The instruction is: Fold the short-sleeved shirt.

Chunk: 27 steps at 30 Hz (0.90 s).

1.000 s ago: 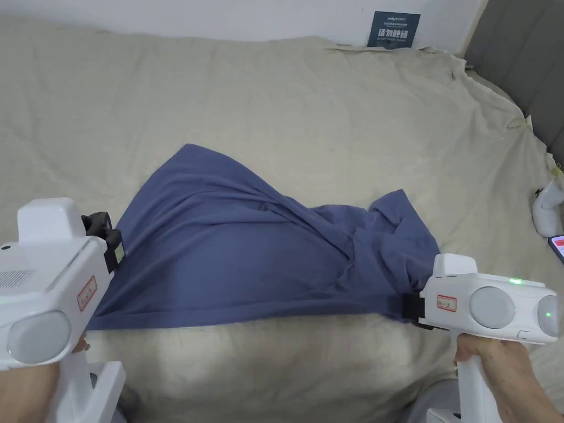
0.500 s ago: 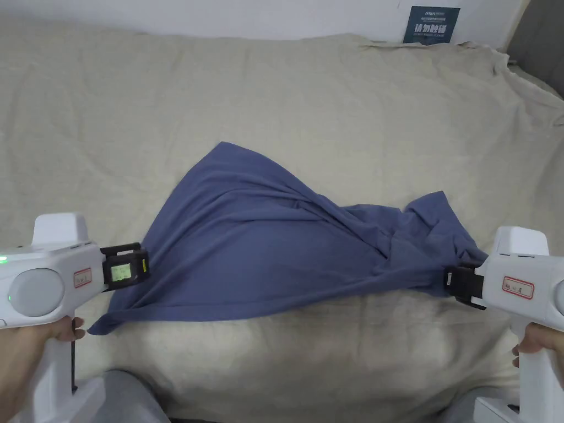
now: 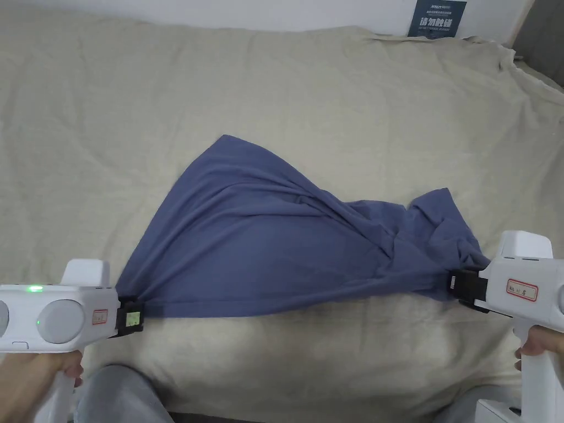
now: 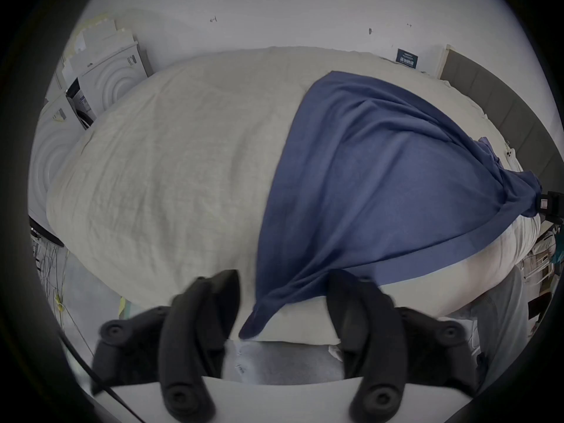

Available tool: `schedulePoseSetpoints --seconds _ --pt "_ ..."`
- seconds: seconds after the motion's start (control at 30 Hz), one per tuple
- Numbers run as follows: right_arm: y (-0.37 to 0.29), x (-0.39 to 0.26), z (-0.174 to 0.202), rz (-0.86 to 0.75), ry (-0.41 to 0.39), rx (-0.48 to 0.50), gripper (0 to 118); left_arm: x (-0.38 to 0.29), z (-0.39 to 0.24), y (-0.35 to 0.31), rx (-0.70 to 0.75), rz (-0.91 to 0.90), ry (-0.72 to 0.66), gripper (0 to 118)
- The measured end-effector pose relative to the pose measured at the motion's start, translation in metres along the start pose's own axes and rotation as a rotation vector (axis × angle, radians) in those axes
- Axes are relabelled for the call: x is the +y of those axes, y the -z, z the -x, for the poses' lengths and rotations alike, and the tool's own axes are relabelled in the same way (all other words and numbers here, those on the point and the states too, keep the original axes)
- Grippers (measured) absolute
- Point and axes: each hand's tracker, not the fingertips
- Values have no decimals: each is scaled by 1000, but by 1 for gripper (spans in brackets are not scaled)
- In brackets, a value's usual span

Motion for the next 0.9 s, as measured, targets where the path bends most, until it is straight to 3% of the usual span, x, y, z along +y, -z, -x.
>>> schedulePoseSetpoints --seconds 0.07,0.13,0.23,0.53,0.73,0.9 --pt "0 0 0 1 3 0 5 -2 -3 4 -29 -35 -11 10" --pt "0 0 0 3 2 -1 5 -3 -10 4 -21 -48 -11 0" --pt "0 1 -2 8 -3 3 5 -2 -11 0 -15 -50 5 0" --pt "-37 26 -19 -37 74 126 5 38 23 -80 -107 -359 -323 0" --pt "-87 71 -6 -159 -29 161 5 87 26 -137 -136 -590 -333 0" --pt "-133 128 -1 -267 -39 222 5 144 34 -186 -141 -740 -326 0"
